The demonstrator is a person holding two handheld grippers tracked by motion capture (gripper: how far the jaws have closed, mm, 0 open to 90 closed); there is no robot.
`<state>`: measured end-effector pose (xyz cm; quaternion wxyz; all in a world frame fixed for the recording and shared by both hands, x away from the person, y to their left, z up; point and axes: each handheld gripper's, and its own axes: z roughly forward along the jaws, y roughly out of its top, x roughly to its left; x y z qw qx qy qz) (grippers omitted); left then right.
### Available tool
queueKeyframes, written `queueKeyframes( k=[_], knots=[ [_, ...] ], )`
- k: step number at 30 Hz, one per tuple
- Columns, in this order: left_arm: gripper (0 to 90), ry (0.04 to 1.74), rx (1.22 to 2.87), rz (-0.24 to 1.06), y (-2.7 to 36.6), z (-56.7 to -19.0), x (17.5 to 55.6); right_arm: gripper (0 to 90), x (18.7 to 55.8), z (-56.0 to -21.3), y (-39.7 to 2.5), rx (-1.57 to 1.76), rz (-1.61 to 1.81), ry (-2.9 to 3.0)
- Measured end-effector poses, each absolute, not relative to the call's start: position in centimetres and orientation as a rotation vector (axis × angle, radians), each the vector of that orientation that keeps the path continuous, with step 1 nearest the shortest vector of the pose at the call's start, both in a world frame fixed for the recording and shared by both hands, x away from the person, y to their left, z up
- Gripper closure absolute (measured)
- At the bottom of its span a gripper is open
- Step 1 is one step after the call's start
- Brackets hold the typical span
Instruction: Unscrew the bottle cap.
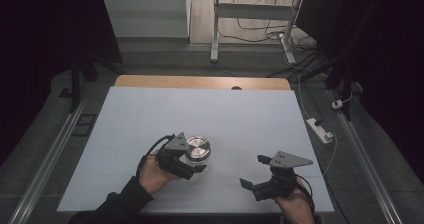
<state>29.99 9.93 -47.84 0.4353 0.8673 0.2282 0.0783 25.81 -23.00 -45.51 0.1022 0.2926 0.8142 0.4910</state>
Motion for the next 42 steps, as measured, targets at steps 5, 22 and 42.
queueKeyframes(
  k=[5,22,42],
  knots=[
    [15.6,0.564,2.166,0.193,9.9,-47.9,30.0,0.0,26.5,-45.1,-21.2,0.819,1.463,2.452],
    [15.7,0.577,2.168,0.184,10.0,-48.2,30.3,0.0,28.8,-43.3,-16.7,0.751,1.396,2.488],
    [15.7,0.608,2.166,0.192,9.7,-48.4,30.3,0.0,30.6,-42.7,-10.4,0.652,1.358,2.546]
  ],
)
